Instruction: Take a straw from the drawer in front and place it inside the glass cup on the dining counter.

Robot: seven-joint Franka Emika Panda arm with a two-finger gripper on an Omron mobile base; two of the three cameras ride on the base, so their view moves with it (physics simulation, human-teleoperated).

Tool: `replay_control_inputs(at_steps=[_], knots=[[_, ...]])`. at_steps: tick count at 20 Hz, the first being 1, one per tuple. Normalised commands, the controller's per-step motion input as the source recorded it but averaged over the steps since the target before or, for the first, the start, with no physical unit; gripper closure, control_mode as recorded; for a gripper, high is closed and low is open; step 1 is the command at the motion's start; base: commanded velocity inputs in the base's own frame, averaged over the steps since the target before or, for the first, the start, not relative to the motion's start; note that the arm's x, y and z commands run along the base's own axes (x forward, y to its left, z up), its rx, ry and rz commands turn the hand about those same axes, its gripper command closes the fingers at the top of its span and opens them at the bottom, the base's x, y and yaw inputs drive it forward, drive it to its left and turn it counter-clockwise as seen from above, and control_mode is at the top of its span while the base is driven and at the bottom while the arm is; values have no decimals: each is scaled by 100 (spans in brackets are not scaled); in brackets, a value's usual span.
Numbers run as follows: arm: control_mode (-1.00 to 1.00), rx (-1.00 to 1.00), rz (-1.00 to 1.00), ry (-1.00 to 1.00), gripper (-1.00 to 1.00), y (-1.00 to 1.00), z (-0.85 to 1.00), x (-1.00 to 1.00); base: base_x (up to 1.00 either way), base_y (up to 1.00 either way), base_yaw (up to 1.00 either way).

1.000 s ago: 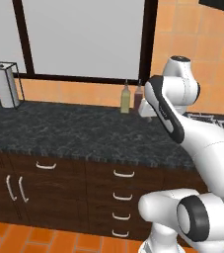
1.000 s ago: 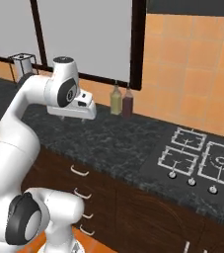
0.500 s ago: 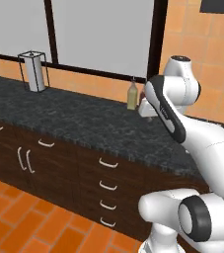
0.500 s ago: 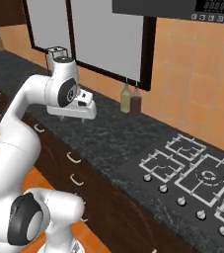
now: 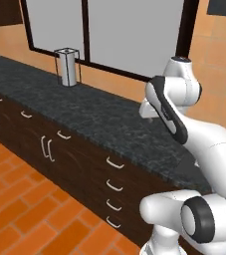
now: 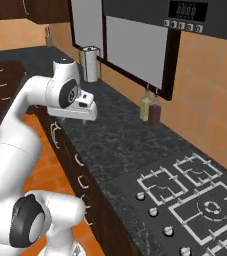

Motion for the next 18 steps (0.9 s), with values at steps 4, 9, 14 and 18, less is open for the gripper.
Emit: replay_control_inputs(at_steps=[4,9,14,18], knots=[[100,0,0,0,-100,0,0,0,22,-48,42],[-100,0,6,3,-100,-1,-4,5,6,-38,29],[-100,-14,13,4,-100,49,-31,32,0,0,0],[-100,-46,0,0,-100,100,-66,12,0,0,0]])
